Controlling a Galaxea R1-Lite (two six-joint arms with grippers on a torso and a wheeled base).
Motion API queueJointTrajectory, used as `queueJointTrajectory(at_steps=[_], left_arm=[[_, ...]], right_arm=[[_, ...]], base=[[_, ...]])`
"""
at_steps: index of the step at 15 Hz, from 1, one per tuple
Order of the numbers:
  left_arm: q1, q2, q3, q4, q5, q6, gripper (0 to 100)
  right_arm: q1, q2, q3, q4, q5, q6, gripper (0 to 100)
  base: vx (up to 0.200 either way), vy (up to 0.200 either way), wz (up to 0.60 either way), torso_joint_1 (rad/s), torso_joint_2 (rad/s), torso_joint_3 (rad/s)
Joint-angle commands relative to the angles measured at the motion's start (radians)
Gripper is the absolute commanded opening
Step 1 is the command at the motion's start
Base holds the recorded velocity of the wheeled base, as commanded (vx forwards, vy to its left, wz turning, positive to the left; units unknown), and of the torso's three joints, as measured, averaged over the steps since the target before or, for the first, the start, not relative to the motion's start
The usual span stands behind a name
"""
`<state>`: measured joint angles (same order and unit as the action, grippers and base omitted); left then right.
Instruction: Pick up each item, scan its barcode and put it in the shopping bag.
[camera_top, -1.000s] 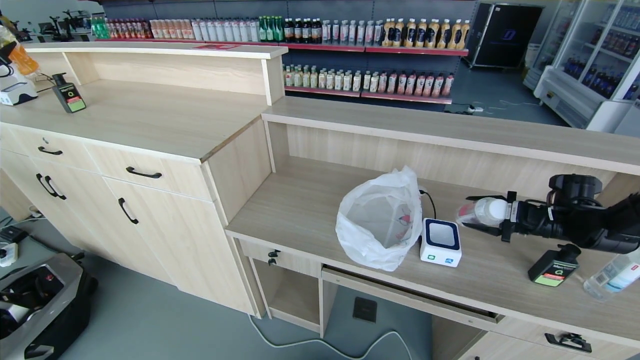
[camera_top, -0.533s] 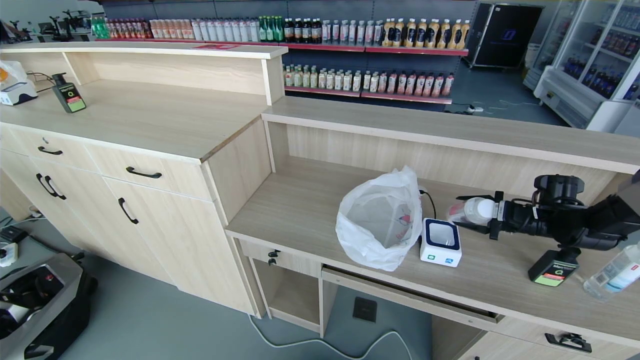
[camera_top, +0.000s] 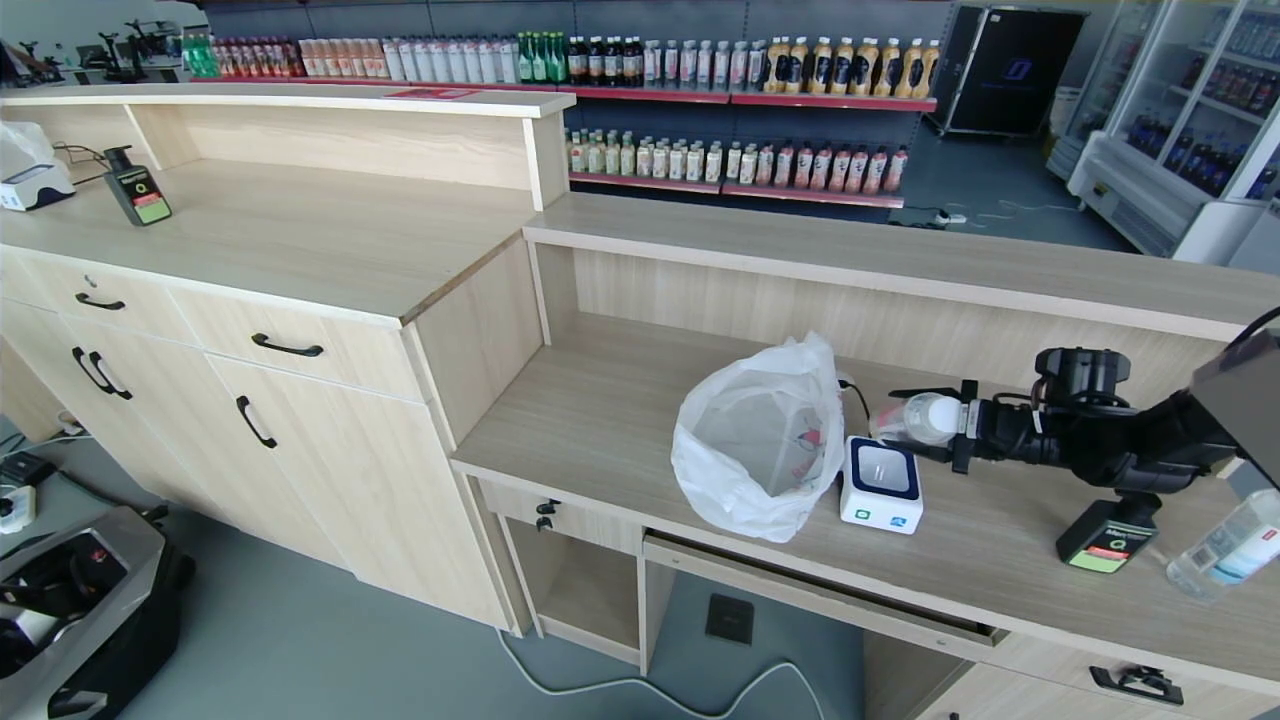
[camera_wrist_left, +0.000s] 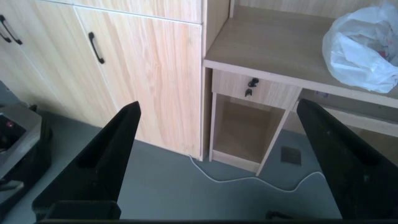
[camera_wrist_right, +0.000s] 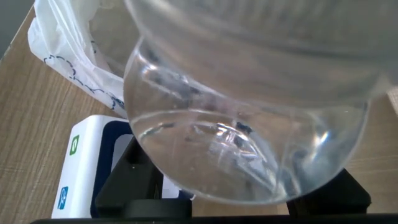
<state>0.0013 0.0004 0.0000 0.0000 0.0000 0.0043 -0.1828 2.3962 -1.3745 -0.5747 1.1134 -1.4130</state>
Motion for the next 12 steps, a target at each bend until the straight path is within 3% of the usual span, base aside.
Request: queueJointTrajectory(at_steps=[1,12], left_arm=[[0.0,0.0,0.0,0.0,0.0,0.0,100],[0.0,0.0,0.0,0.0,0.0,0.0,100]], right_arm=[[0.019,0.023,-0.037,-0.001,0.0,0.005,0],[0.039,0.064,-0.083,-0.004,-0.001,0.006,0]], base=[[0.0,0.0,0.0,0.0,0.0,0.0],[0.0,0.0,0.0,0.0,0.0,0.0]])
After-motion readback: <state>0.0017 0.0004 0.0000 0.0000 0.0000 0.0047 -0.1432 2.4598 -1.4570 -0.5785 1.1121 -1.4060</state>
